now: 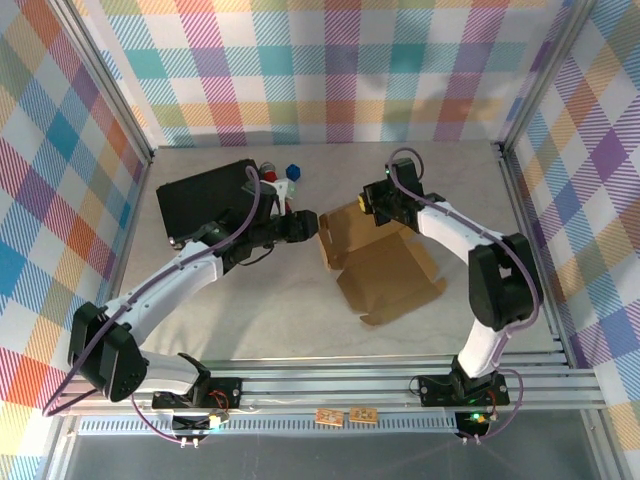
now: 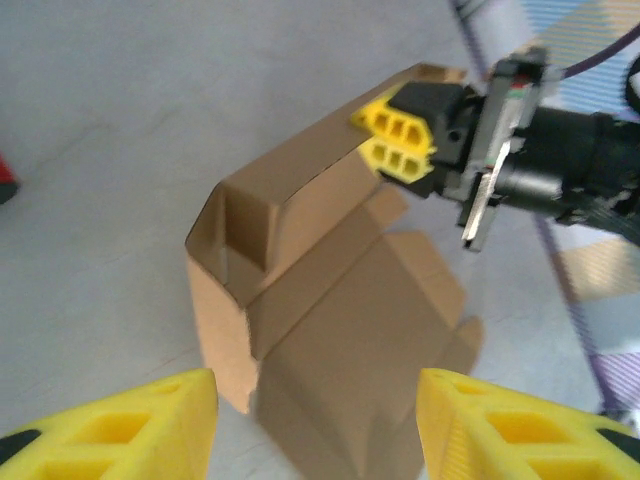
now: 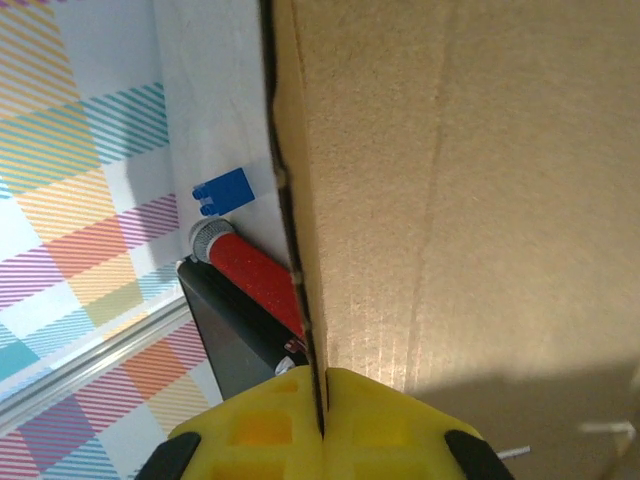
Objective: Fold the paper box
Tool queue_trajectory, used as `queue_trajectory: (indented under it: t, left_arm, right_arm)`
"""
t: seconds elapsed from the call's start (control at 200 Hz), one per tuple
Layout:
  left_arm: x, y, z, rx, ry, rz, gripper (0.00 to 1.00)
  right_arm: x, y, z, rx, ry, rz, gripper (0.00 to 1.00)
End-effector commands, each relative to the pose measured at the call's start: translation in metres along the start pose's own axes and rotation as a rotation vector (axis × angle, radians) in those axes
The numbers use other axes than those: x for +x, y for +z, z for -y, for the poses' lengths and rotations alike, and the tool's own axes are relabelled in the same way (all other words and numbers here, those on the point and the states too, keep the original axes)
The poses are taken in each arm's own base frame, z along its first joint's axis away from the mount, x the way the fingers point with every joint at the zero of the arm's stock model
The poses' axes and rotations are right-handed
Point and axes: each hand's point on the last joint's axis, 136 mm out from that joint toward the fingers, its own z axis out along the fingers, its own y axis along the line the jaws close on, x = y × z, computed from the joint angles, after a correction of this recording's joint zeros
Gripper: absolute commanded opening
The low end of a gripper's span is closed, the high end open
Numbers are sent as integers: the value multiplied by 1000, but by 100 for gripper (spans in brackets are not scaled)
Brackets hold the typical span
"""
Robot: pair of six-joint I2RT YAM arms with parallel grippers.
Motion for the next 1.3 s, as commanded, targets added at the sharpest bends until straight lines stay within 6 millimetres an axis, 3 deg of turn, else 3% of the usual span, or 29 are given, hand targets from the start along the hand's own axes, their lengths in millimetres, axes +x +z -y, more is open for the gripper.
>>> queue_trajectory:
  t: [0.0, 0.11, 0.255, 0.36, 0.43, 0.52, 0.63, 0.695, 0.885, 1.105, 1.295]
  left_arm:
    - [15, 14, -36, -109, -1, -62, 55]
    - [11, 30, -43, -129, 27, -69, 56]
    - [-3, 44, -41, -133, 19, -58, 58]
    - [-7, 45, -52, -220, -127, -45, 58]
    - [-7, 47, -45, -184, -227, -37, 56]
    - [0, 49, -37, -170, -219, -30, 50]
    - [22, 50, -62, -234, -194, -64, 39]
    - [27, 53, -63, -190, -169, -48, 31]
    - [35, 82, -46, -61, -111, -77, 33]
    - [38, 95, -30, -42, -55, -89, 34]
    - [36, 78, -34, -119, -14, -26, 34]
  right_arm:
    - [7, 7, -25, -99, -54, -61, 0]
    - [0, 21, -12, -47, -3, -71, 0]
    - [-4, 28, -17, -70, -10, -77, 0]
    - [-6, 30, -21, -94, -19, -87, 0]
    - [-7, 31, -20, -99, -12, -96, 0]
    - [-9, 30, -20, -104, -4, -101, 0]
    - [-11, 30, -19, -96, -1, -110, 0]
    - [-10, 30, -19, -94, -4, -120, 0]
    - [-9, 28, -16, -92, -2, -129, 0]
    - [-8, 7, -23, -243, -48, -94, 0]
    - [-8, -17, -37, -451, -77, -55, 0]
